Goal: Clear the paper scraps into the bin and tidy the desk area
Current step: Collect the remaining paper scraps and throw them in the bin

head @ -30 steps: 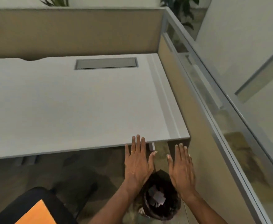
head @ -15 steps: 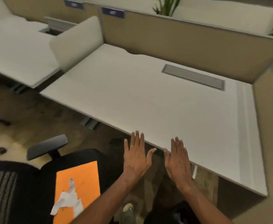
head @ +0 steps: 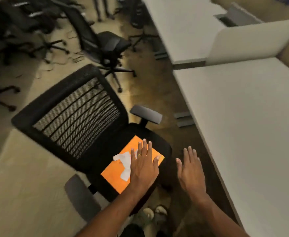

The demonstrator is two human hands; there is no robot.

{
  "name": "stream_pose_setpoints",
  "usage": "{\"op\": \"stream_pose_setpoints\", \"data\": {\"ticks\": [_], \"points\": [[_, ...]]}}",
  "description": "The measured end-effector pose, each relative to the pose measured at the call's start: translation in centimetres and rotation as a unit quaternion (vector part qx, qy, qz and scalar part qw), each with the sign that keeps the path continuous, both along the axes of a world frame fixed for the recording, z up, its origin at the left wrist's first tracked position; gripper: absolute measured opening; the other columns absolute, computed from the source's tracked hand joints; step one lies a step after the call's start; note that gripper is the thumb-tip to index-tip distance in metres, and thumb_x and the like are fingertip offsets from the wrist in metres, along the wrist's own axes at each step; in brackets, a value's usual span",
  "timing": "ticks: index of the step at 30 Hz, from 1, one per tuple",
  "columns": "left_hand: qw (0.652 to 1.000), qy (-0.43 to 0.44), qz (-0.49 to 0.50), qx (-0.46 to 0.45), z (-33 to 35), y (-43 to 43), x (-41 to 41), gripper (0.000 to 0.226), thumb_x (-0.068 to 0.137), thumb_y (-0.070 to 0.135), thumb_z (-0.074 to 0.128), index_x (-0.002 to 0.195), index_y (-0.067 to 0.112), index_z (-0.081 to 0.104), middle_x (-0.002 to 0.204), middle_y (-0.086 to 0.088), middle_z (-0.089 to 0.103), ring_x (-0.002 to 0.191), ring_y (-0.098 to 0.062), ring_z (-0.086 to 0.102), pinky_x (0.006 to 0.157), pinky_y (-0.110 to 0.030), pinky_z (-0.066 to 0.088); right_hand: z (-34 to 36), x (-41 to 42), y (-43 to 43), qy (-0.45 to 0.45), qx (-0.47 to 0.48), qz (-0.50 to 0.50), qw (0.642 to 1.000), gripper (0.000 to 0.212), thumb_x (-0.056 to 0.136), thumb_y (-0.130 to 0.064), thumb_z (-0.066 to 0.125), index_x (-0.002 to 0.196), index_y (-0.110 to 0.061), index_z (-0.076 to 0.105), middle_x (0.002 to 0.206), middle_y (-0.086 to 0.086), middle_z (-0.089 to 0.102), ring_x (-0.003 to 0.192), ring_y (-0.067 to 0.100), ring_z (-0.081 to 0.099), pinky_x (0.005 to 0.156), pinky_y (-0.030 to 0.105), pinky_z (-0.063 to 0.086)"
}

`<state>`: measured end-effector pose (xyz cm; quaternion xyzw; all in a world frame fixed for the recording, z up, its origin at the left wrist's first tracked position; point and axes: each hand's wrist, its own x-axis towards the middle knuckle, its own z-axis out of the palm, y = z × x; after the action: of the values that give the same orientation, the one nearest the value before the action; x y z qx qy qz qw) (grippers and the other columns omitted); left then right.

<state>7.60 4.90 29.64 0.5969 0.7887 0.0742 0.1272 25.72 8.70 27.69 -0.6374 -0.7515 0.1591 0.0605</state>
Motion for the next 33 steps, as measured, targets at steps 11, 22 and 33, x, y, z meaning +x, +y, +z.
{"op": "stream_pose_setpoints", "data": {"ticks": [11,22,33], "points": [[0.966,-0.009,0.241,-0.096,-7.5,-7.3,-7.6,0.065,0.106,0.047,0.027,0.162,0.015,0.014,0.17,-0.008,0.008,0.158,-0.025,0.003,0.125,-0.053,0.009,-6.8,-11.7,2.7,-0.007,-0.035,0.256,0.966,0.067,0.105,-0.053,0.02,0.154,-0.01,0.037,0.163,0.01,0.032,0.153,0.027,0.025,0.123,0.045,0.028],[0.94,-0.14,0.25,-0.185,-24.5,-4.5,-8.1,0.081,0.102,0.045,0.052,0.162,0.024,0.002,0.17,-0.007,-0.007,0.157,-0.031,-0.006,0.123,-0.055,0.021,-24.3,-17.5,10.1,-0.065,-0.089,0.371,0.922,0.078,0.092,-0.051,0.063,0.154,-0.016,0.031,0.161,0.02,0.027,0.148,0.045,0.026,0.116,0.058,0.034],[0.96,-0.143,0.239,-0.011,-33.8,-3.8,-11.1,0.039,0.091,0.024,0.071,0.129,0.02,0.058,0.134,-0.006,0.05,0.12,-0.029,0.049,0.1,-0.042,0.045,-33.7,-22.4,7.4,0.005,-0.05,0.364,0.93,0.067,0.088,-0.051,0.062,0.141,-0.015,0.045,0.15,0.015,0.043,0.138,0.038,0.039,0.115,0.049,0.034]]}}
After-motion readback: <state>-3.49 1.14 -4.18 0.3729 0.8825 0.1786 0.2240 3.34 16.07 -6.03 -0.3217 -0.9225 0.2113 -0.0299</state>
